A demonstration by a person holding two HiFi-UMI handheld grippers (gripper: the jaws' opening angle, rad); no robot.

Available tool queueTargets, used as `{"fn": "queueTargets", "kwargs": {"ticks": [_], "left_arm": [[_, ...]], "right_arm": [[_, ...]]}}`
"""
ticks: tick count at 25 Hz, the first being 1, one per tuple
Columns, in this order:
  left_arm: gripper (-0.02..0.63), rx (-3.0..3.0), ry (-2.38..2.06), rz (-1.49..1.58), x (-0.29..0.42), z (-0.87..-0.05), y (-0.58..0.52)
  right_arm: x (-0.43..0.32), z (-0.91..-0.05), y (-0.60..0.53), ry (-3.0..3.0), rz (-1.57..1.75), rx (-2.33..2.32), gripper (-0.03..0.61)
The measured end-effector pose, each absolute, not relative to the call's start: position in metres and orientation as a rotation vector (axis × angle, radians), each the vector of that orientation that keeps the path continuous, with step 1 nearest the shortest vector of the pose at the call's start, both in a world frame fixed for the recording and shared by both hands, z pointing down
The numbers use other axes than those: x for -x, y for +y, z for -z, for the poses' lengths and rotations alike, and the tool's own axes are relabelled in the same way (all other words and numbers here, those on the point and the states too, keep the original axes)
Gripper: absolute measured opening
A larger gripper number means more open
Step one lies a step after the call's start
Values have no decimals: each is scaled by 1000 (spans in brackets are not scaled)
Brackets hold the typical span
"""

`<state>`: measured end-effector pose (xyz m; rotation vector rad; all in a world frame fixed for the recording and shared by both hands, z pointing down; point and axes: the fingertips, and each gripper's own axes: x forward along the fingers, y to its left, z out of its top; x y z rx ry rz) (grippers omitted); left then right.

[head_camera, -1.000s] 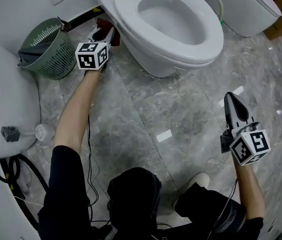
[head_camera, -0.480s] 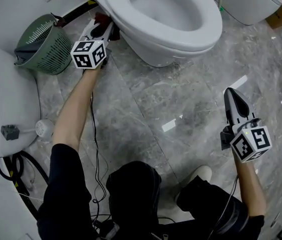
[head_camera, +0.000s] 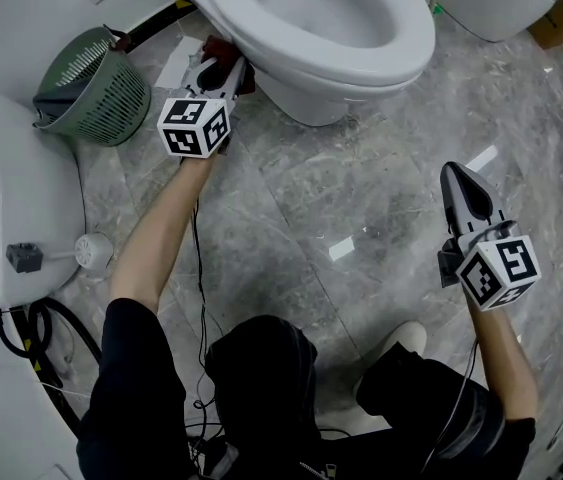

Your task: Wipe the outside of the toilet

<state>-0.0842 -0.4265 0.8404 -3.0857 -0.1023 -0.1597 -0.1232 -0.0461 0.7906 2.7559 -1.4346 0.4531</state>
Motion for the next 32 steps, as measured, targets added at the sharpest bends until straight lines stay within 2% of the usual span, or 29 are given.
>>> {"fn": "queueTargets", "kwargs": {"ticks": [32], "left_arm": [[60, 3024, -468, 87, 114, -831, -245]], "right_arm": [[133, -771, -27, -1469, -381, -2815, 2]]}}
